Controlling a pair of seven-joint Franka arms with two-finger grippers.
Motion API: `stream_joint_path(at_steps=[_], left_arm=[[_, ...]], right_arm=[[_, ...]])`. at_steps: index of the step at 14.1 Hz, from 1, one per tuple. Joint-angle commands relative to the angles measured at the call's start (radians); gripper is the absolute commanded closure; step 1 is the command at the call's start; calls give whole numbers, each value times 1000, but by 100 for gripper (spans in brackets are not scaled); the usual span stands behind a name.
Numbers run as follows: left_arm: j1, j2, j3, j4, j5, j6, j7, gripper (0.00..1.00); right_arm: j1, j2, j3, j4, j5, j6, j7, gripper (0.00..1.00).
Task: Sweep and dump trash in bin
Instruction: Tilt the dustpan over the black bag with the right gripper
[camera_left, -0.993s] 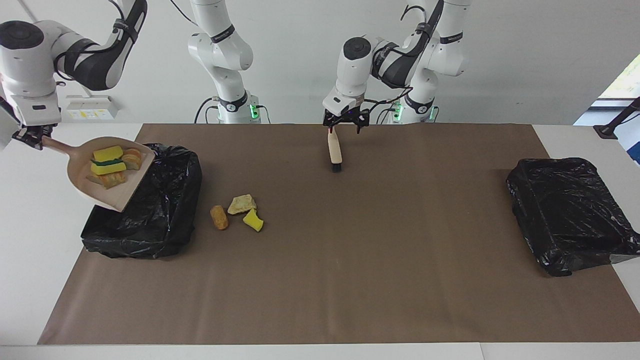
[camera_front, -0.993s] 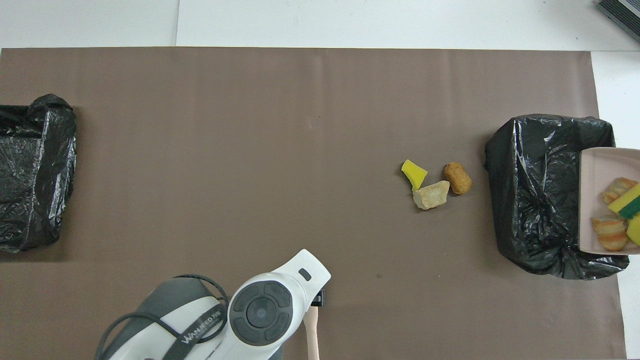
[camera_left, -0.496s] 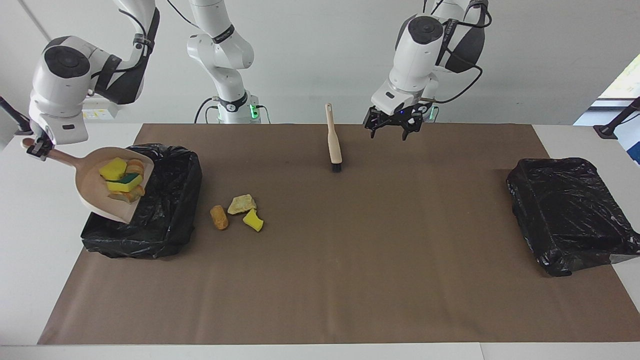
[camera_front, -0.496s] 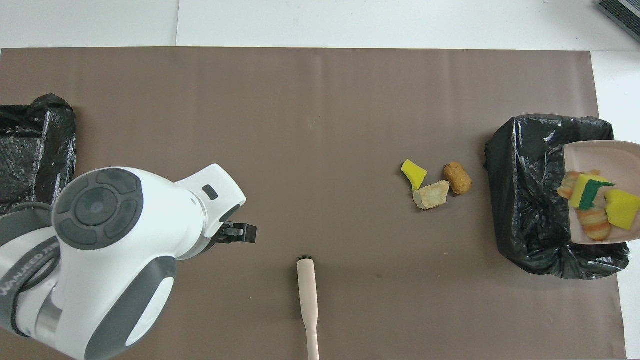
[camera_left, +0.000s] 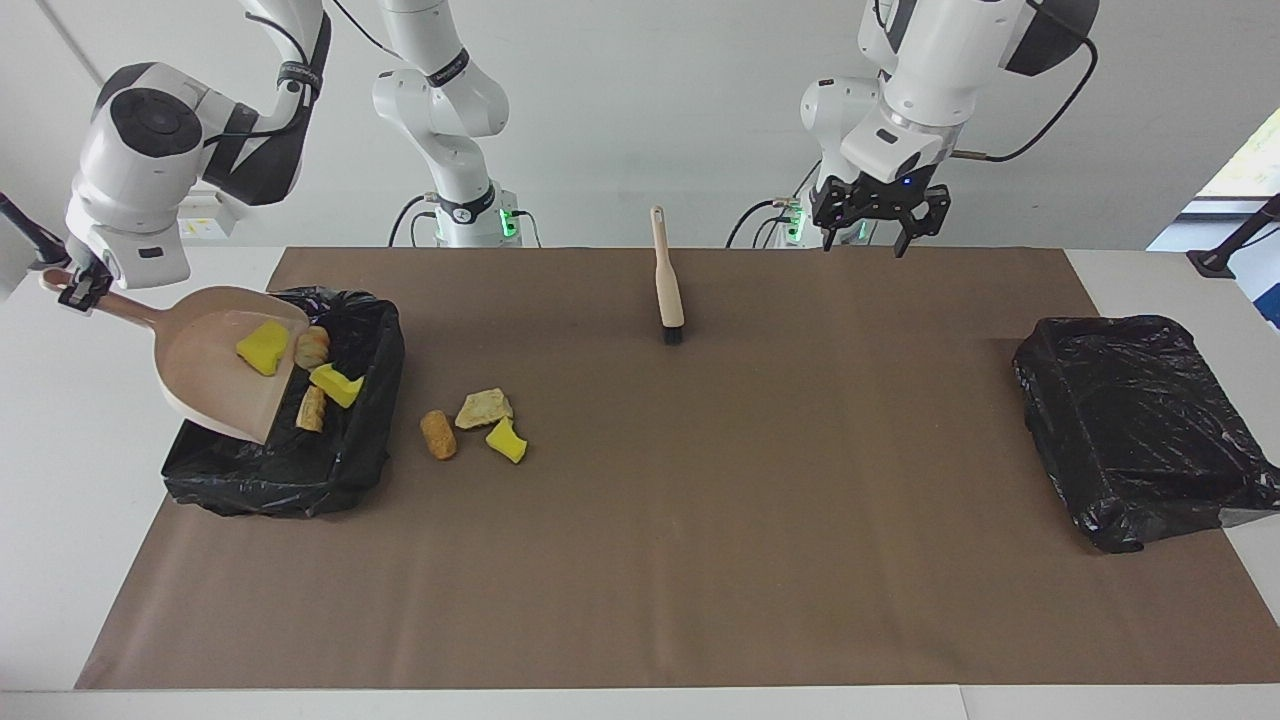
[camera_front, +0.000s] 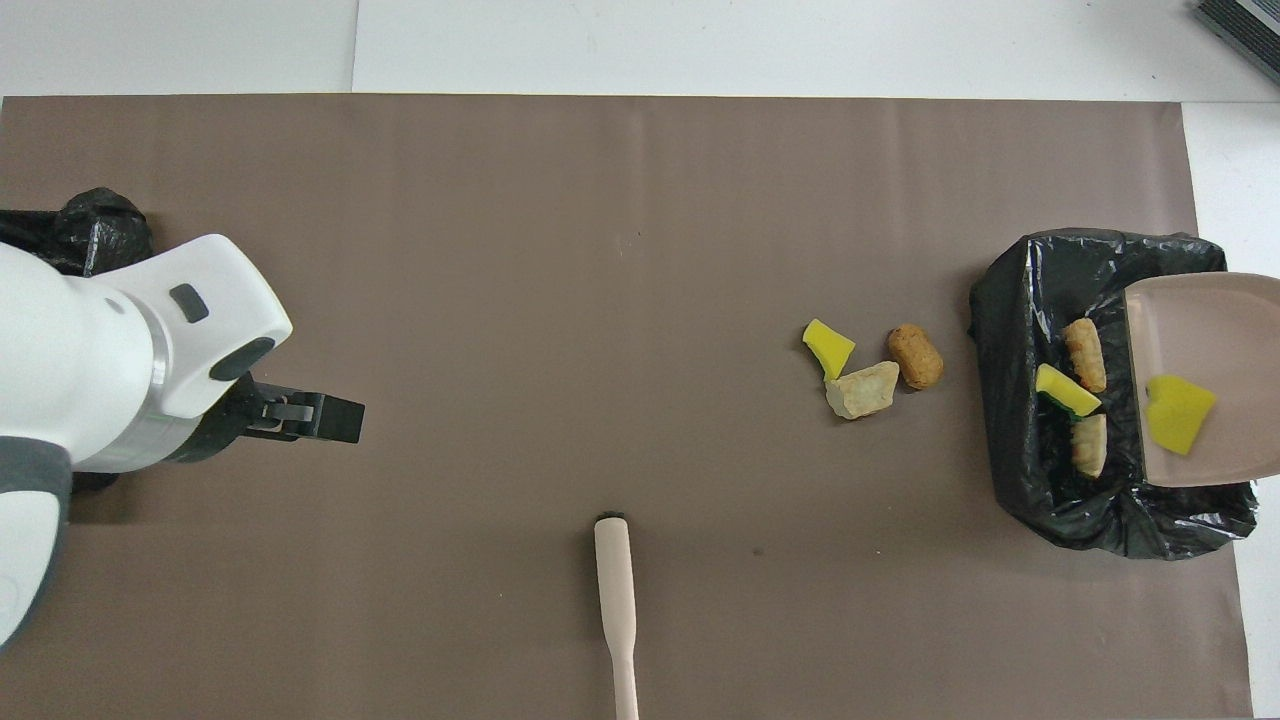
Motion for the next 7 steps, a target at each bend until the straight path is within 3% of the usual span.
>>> stream_joint_path(at_steps=[1,4,7], left_arm=[[48,23,-14,78,12,-62,31,0],[54,24,-6,107,16,-87,44,0],[56,67,45,174,9,-139,56,0]], right_arm=[[-25,13,-3,15,-47,0,17,100],[-22,5,-2,24,-95,-2,17,100],[-20,-18,5,98,-32,-64,28,100]])
